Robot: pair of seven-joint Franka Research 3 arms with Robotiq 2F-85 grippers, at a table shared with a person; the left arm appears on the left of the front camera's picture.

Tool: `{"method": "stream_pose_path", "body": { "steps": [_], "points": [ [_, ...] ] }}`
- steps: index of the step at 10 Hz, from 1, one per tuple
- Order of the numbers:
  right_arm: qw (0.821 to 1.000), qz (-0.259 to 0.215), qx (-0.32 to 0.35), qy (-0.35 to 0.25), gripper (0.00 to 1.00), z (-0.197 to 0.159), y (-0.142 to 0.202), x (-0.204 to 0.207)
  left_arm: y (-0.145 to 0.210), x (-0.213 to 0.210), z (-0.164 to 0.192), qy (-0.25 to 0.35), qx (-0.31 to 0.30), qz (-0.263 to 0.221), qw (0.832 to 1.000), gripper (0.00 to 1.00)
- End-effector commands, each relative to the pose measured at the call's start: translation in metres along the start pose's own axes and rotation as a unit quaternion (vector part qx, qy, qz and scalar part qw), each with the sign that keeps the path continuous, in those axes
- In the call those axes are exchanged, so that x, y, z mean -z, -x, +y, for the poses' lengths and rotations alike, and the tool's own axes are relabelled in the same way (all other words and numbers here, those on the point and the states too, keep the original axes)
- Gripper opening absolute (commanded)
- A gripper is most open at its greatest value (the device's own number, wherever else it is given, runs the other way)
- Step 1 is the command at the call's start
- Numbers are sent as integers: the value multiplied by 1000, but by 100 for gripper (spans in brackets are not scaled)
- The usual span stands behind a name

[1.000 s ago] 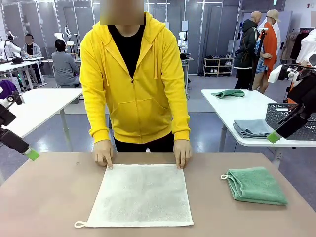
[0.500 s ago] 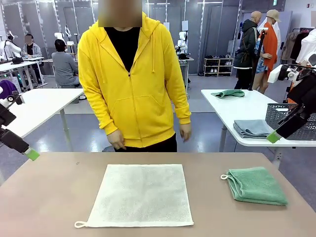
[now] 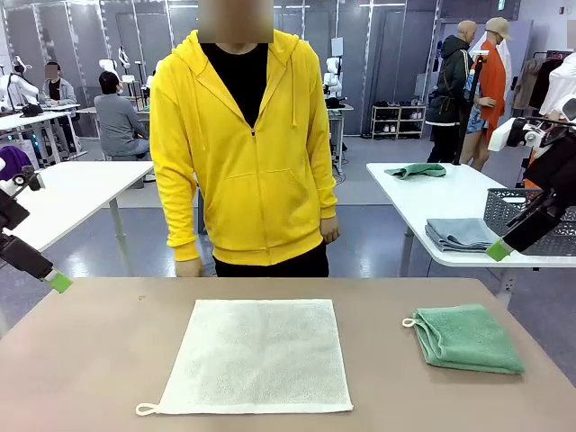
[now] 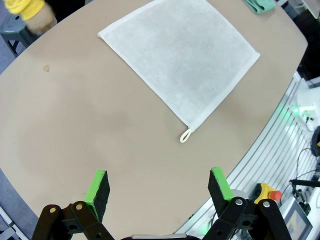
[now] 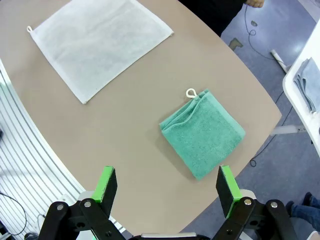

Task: Fold the towels and place them in the basket.
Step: When a person lays out a Towel with hook on the table, fold it in half twice.

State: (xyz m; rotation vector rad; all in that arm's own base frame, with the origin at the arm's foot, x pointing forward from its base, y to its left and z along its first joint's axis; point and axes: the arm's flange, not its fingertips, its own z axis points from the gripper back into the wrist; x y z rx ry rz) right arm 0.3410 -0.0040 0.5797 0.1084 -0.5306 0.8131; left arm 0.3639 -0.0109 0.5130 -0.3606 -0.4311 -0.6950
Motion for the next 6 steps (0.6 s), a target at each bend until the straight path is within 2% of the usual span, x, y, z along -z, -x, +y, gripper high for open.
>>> {"method": "stream_pose_path", "body": {
  "steps": [1,3,6],
  "points": [
    [1000,0,0,0,100,0,0,0,0,0,0,0,0,0,1000,100],
    [993,9,-115,-21,100,40,-21,-3,-10,4,-37,8,127,15,992,100],
    [965,29,-260,-22,100,107,-51,6,-17,14,-84,-2,269,39,962,100]
  ]
}}
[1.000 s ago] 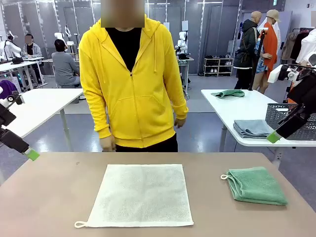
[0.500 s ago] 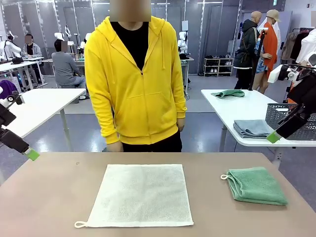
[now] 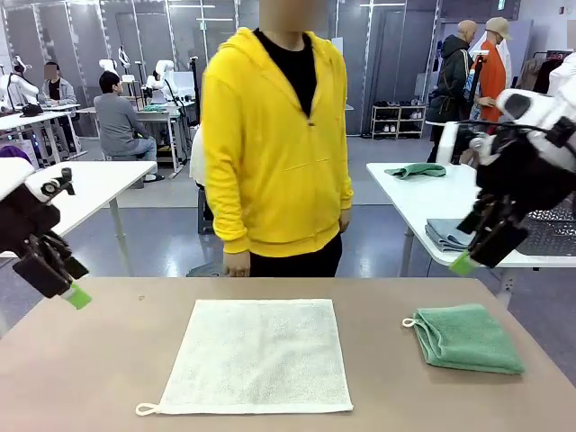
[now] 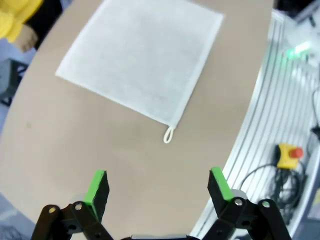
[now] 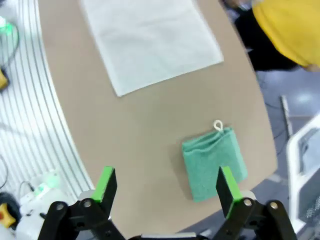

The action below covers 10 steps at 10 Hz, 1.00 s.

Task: Fold the towels and place them in the basket.
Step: When a person lays out a Towel with hook on the table, fold it in half twice.

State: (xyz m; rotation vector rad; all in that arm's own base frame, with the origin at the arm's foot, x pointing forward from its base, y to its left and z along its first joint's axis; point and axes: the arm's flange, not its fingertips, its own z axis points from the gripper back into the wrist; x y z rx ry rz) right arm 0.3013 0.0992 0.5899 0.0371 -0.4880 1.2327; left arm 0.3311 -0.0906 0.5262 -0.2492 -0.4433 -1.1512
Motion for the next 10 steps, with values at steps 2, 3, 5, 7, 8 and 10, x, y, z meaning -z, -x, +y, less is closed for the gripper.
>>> {"method": "stream_pose_path", "body": {
  "steps": [2,3,5,7,8,10],
  "points": [
    [993,27,-113,13,100,30,-26,9,-6,2,-29,-29,121,47,991,100],
    [989,45,-137,18,100,39,-36,21,-14,6,-35,-33,141,58,988,100],
    [980,69,-187,-9,100,64,-55,57,-32,38,-48,-43,190,86,977,100],
    [978,80,-189,-33,100,76,-59,101,-34,72,-48,-21,195,94,976,100],
    [983,99,-147,-48,100,78,-59,127,-33,91,-51,-6,206,95,974,100],
    [985,124,-113,-47,100,82,-58,163,-30,116,-57,16,202,91,975,100]
  ]
}}
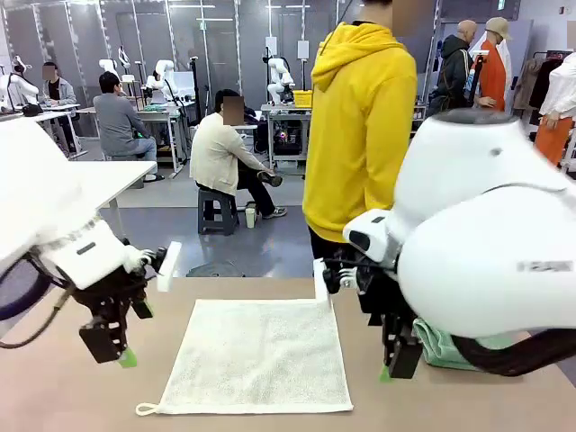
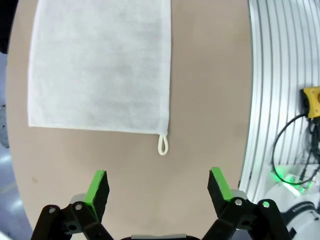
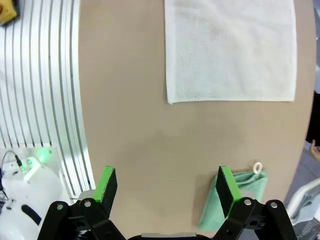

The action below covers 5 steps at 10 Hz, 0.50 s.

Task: Fold the towels and place them in the basket.
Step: When a person lays out a Towel with hook on the table, fold it in half twice.

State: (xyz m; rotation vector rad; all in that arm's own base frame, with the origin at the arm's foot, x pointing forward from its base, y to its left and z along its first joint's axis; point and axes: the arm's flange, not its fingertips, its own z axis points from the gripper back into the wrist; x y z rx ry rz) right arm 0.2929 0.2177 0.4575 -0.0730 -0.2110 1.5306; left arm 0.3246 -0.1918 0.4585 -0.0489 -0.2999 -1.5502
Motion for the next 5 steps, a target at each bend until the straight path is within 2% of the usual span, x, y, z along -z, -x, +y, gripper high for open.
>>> {"method": "stream_pose_path", "body": {
  "steps": [1,3,5],
  "points": [
    [999,8,42,1,100,-2,-10,27,12,29,-17,17,-1,-19,1000,100],
    [998,14,56,-16,100,-1,-8,55,13,45,-19,18,-17,-18,1000,100],
    [997,23,72,-14,100,-2,-5,57,16,50,-20,27,-19,-11,999,100]
  ]
}}
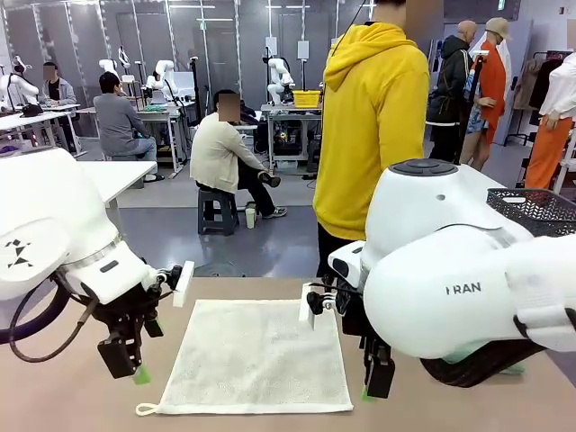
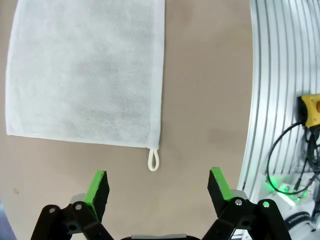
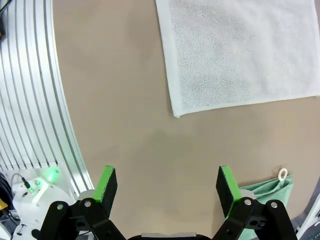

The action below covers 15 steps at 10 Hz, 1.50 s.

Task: Fold the towels and place them in the basket.
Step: When a person lays out a Towel with hook on the table, fold it in half twice.

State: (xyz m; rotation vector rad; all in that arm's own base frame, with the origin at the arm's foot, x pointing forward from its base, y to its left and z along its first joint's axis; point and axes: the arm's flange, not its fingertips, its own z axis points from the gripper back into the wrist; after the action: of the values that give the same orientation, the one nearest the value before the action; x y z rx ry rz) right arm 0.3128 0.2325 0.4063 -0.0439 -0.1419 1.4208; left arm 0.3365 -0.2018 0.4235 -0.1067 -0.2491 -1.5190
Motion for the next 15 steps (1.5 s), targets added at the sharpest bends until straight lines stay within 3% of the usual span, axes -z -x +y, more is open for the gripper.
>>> {"method": "stream_pose_path", "body": {
  "steps": [1,6,9,15],
  "points": [
    [1000,-2,-7,2,100,1,0,-4,0,-4,-1,-4,3,-1,1000,100],
    [1000,-2,-1,2,100,0,0,-3,0,-1,0,-2,1,-1,1000,100],
    [998,16,-23,-56,100,-11,-17,46,8,41,10,22,-7,11,1000,100],
    [996,-23,-47,-66,100,-12,-25,101,17,93,16,60,-9,27,998,100]
  ]
}}
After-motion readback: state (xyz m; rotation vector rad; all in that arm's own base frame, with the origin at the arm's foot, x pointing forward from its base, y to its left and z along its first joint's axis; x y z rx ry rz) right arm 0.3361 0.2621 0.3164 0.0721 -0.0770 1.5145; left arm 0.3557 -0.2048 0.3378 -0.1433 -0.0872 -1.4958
